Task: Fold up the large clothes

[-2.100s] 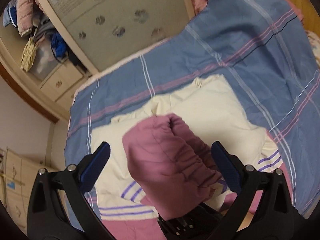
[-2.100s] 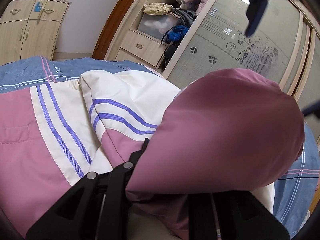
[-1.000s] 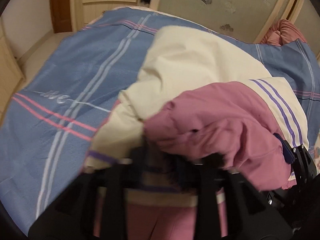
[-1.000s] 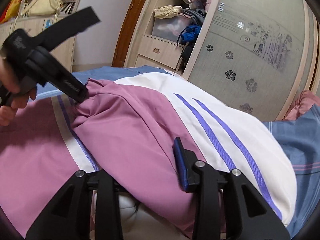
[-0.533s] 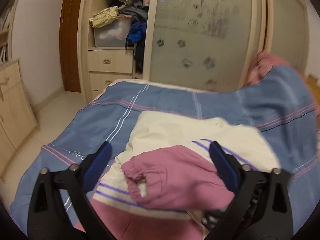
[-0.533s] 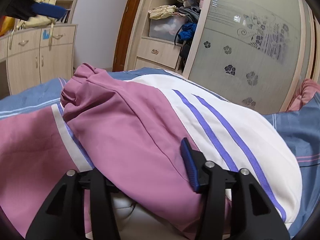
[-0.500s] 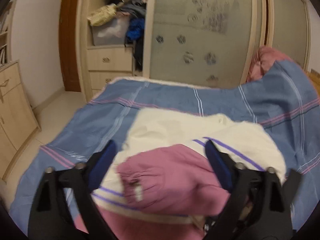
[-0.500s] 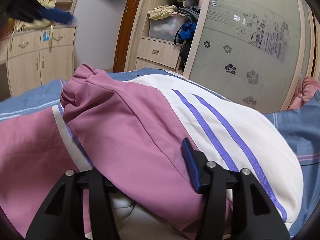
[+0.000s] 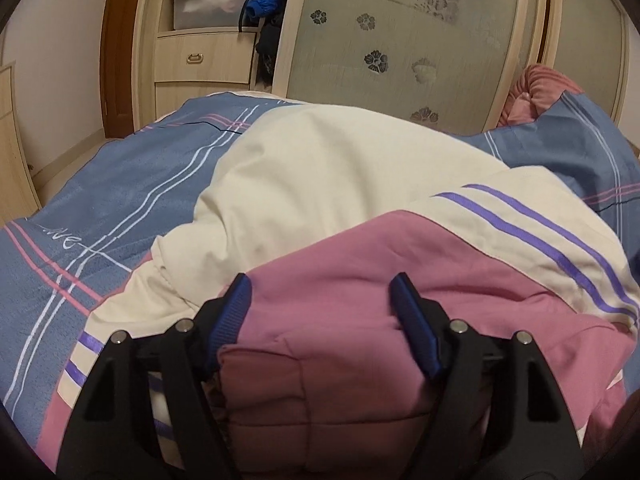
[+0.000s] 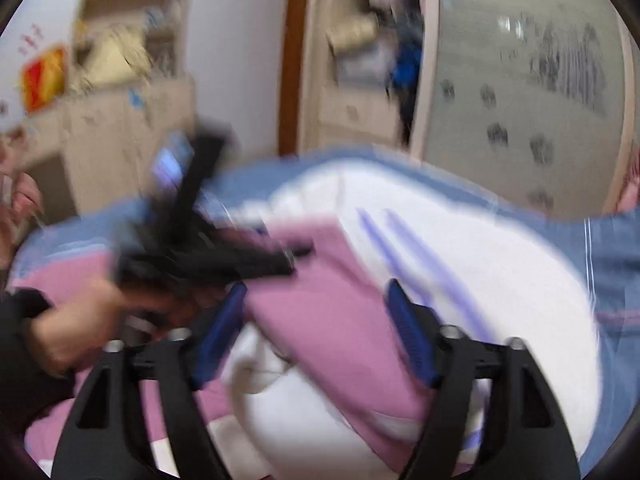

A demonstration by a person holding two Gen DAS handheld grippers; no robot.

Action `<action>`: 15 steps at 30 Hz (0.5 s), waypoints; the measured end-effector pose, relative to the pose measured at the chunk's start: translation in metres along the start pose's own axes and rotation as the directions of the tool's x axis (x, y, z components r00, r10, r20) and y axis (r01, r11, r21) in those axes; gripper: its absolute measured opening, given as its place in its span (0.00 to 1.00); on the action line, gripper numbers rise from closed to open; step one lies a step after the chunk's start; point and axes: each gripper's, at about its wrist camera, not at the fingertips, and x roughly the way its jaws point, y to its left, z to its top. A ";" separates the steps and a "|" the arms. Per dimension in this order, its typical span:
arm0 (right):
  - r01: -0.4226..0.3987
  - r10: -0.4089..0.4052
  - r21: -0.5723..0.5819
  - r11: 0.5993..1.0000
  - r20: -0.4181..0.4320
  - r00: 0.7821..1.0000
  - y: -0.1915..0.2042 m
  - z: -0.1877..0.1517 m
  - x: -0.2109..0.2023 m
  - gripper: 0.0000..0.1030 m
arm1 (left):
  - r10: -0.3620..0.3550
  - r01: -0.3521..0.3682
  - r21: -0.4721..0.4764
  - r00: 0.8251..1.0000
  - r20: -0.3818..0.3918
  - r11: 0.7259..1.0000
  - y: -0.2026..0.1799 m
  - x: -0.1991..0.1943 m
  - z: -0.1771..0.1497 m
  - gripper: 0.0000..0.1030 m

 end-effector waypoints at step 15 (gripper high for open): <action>0.696 -0.648 0.137 0.705 -0.276 0.710 -0.075 -0.048 0.070 0.99 | 0.060 -0.068 0.053 0.987 0.151 0.996 -0.009 -0.038 0.002 0.74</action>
